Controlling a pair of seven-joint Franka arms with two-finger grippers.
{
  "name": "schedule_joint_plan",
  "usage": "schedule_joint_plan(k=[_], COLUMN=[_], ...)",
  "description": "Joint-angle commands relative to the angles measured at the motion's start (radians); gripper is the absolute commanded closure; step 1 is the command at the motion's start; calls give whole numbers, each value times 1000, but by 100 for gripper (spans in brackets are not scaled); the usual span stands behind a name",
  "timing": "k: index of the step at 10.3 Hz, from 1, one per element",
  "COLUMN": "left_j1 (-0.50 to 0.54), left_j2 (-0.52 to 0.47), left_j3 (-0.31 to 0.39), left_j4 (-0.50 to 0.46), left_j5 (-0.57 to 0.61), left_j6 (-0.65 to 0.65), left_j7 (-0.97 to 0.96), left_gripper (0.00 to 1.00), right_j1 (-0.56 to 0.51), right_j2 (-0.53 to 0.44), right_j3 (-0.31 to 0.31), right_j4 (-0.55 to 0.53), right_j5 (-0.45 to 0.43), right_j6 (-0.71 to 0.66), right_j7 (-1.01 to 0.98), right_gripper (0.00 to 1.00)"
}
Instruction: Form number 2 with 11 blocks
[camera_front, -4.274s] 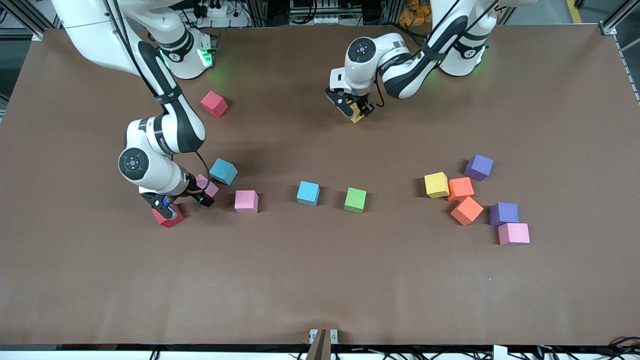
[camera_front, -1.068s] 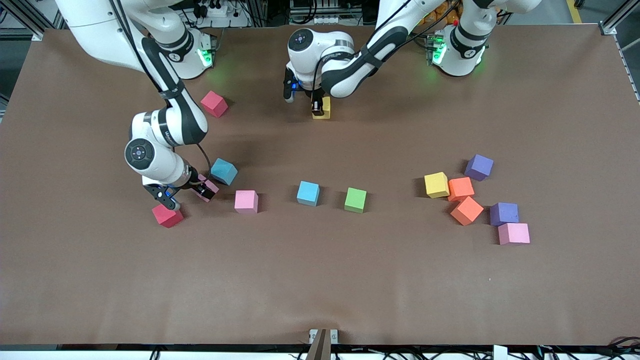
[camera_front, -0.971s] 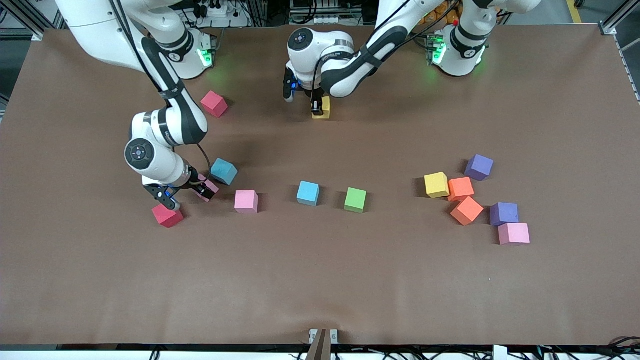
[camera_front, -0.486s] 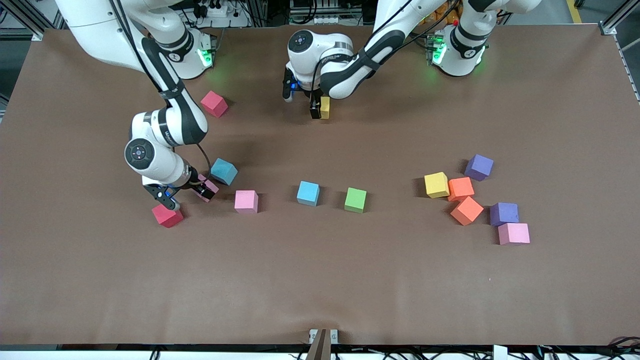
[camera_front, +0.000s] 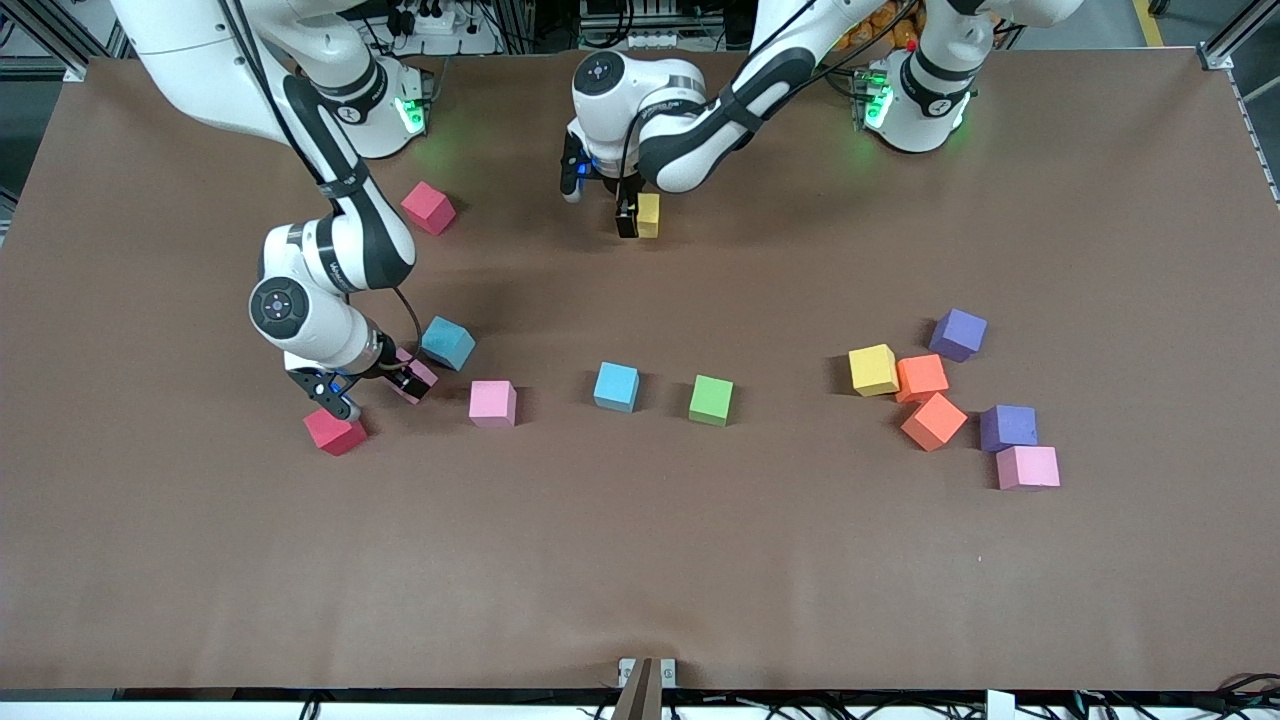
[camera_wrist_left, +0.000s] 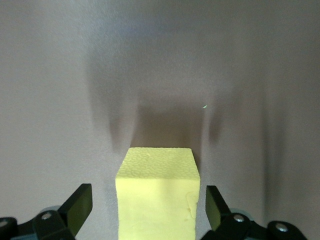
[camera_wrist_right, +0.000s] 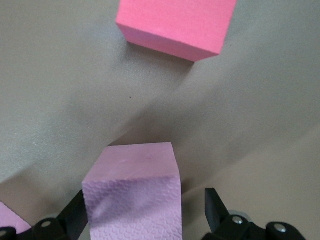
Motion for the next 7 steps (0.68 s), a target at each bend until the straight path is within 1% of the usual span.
schedule_joint_plan(k=[1, 2, 4, 5, 6, 7], left_j1=[29, 65, 98, 122, 136, 138], left_j2=[-55, -64, -120, -143, -171, -206], left_j3=[-30, -48, -44, -24, 11, 51], left_j4=[-9, -9, -6, -4, 2, 3], left_j5=[8, 7, 3, 0, -17, -76], left_j6=[-52, -54, -55, -55, -55, -77], left_j7=[12, 12, 12, 9, 3, -11], left_gripper=[0, 0, 0, 0, 0, 0], right_j1=[-1, -1, -1, -2, -2, -1], right_j2=[-19, -19, -36, -63, -106, -147], right_j3=[0, 0, 2, 0, 0, 2], right_j4=[-24, -24, -21, -12, 5, 26], right_j5=[-15, -13, -12, -12, -7, -2], right_j6=[37, 43, 25, -16, -79, -155], right_j7=[5, 12, 14, 14, 15, 17], right_gripper=[89, 100, 100, 100, 100, 100])
